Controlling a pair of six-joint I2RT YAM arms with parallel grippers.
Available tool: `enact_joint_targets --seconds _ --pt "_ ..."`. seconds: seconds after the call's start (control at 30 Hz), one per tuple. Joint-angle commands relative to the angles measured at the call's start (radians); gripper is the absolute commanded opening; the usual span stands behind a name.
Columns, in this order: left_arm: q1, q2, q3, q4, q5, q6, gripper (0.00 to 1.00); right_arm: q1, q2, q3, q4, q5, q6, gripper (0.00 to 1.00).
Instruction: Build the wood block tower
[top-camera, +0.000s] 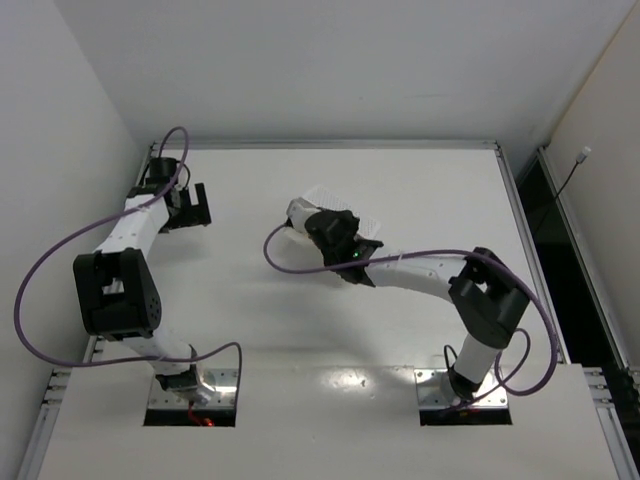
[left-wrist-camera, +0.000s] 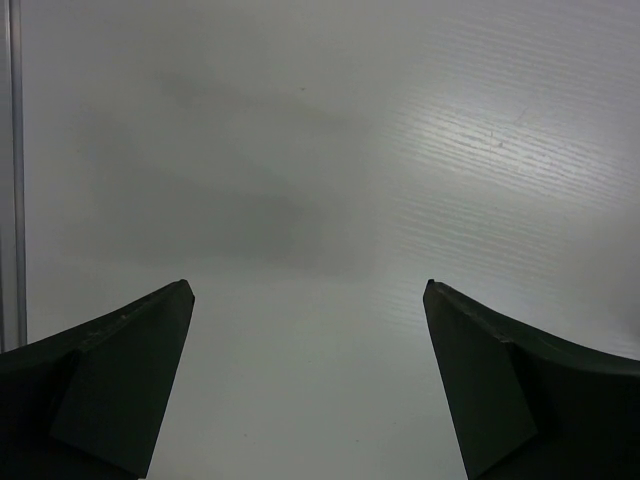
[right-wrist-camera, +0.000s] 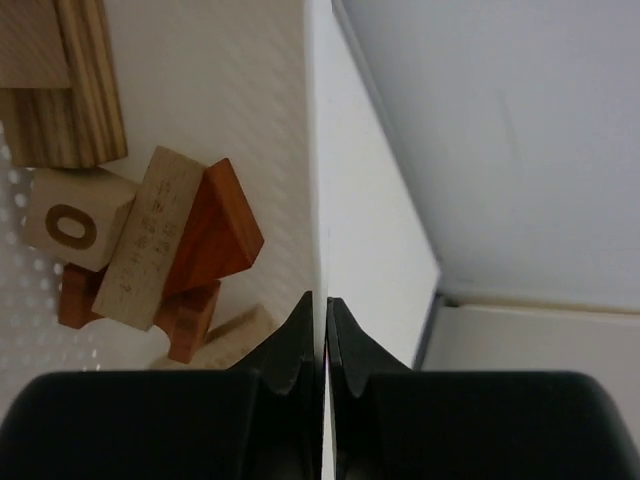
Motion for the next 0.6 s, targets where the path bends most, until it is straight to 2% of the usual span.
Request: enact_joint_targets --seconds 0.0,0.03,0.07,0.1,0.13,0.17,0.23,0.27,0.33,0.57 --pt "-0.001 -0.057 0.002 -0.001 -0.021 0.0 1.0 0.046 -0.027 -0.142 0.602 0.229 -0.395 0.0" --pt "0.008 -0.058 -0.01 -0.001 -0.031 0.0 1.0 0.046 -0.016 -0.22 0.722 0.229 -0.566 0.0" --pt "0.008 -0.067 -0.011 0.008 -0.031 0.0 1.0 0.058 0.011 -0.251 0.942 0.229 -0.651 0.0" --pt "0.008 -0.067 -0.021 0.009 -0.031 0.0 1.0 0.072 0.039 -0.274 1.062 0.241 -0.737 0.0" --pt "0.008 -0.067 -0.021 0.009 -0.031 0.0 1.0 0.072 0.072 -0.288 1.165 0.241 -0.903 0.0" --pt "0.017 -0.076 -0.021 0.009 -0.031 0.0 1.0 0.083 0.152 -0.297 1.37 0.253 -0.989 0.0" --pt "0.017 -0.076 -0.021 0.009 -0.031 -0.009 1.0 0.092 0.233 -0.277 1.599 0.253 -1.165 0.0" --pt "0.028 -0.076 -0.03 0.009 -0.013 -0.009 1.0 0.092 0.272 -0.261 1.771 0.238 -1.313 0.0" --pt "0.037 -0.085 -0.031 0.009 0.001 -0.009 1.0 0.103 0.326 -0.212 1.808 0.238 -1.388 0.0" --pt "0.067 -0.085 -0.04 0.018 0.051 -0.018 1.0 0.13 0.317 -0.13 1.808 0.186 -1.466 0.0"
